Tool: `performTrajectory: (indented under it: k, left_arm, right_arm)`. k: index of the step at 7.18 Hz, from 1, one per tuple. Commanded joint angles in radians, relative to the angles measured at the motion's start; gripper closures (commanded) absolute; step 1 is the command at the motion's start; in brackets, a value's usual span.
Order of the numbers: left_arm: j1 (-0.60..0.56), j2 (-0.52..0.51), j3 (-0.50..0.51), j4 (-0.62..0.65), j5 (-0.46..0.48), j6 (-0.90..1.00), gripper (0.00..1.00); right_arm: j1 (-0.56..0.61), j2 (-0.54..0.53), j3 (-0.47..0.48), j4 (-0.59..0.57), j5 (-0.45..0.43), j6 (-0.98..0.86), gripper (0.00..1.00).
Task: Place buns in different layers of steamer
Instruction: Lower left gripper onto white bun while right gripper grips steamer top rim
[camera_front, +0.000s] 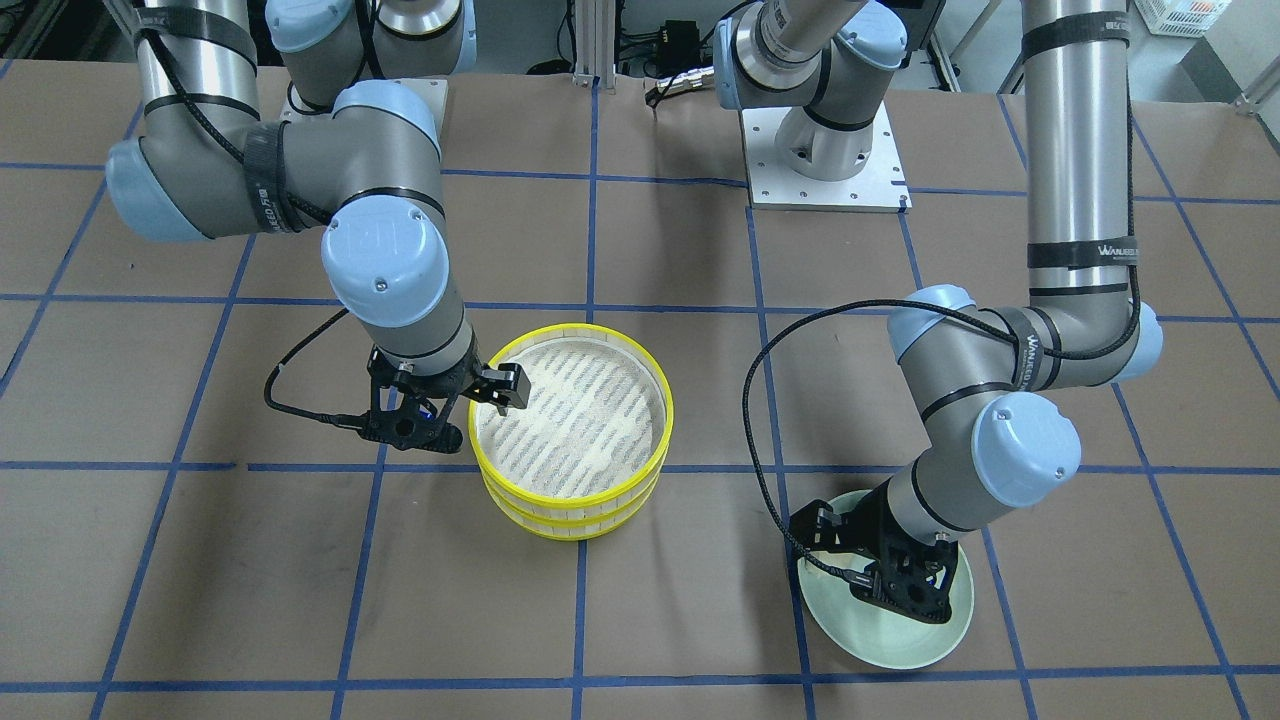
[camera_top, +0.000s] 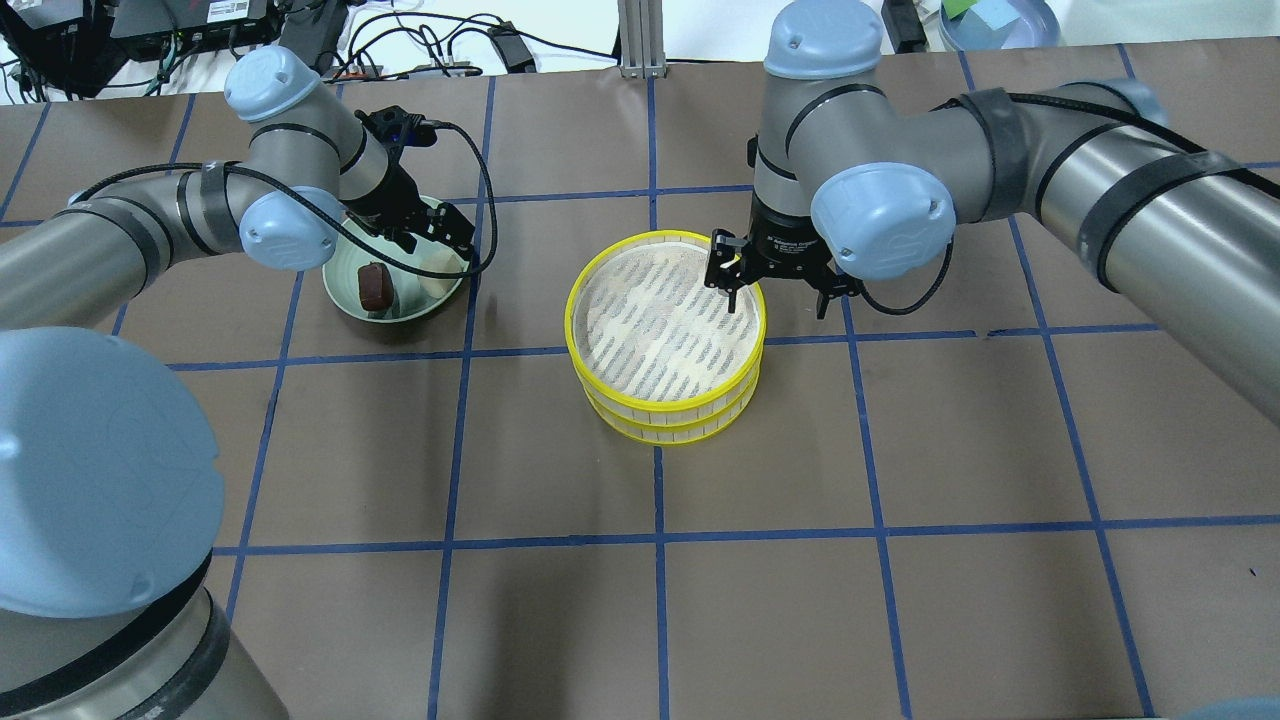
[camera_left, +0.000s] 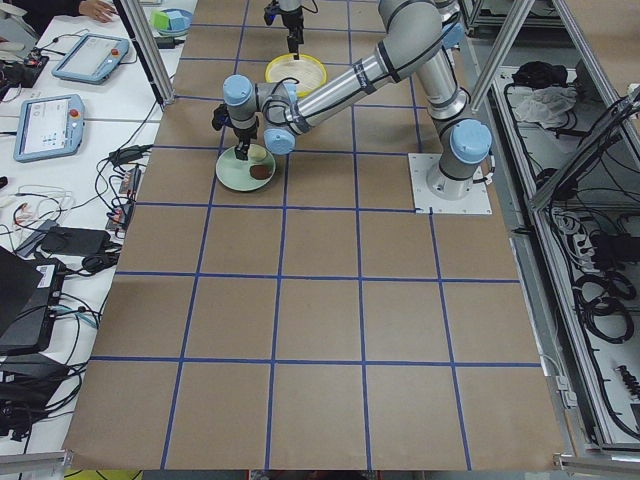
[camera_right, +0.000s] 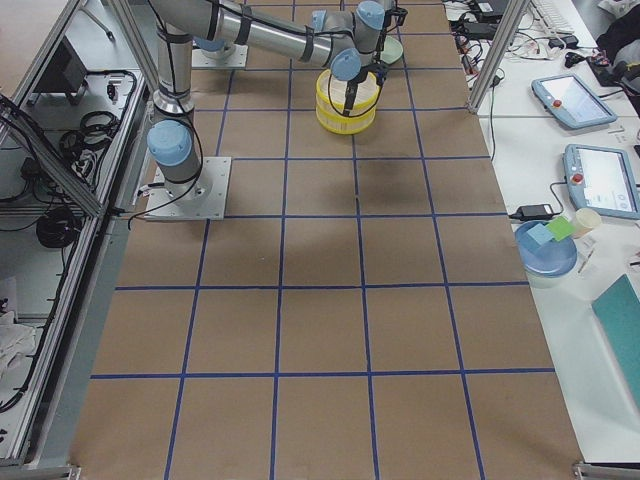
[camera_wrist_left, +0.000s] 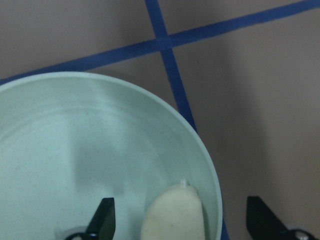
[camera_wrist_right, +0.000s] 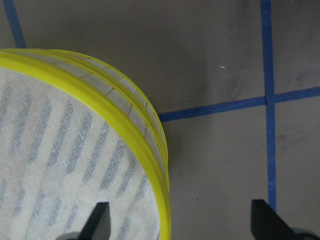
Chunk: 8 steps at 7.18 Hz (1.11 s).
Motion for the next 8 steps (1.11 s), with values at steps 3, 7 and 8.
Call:
performTrajectory:
  k: [3, 7, 8]
  left_arm:
    - [0.011, -0.001, -0.001, -0.002, -0.002, 0.012, 0.28]
    - [0.013, 0.001, -0.002, -0.011, 0.007, 0.020, 0.75]
    - [0.011, 0.008, -0.001, -0.011, 0.010, 0.020, 1.00]
  right_arm:
    - [0.000, 0.009, 0.001, -0.007, 0.015, 0.009, 1.00]
    - [0.005, -0.046, -0.014, 0.031, 0.064, -0.007, 1.00]
    - [0.002, -0.084, -0.025, 0.068, 0.049, -0.018, 1.00]
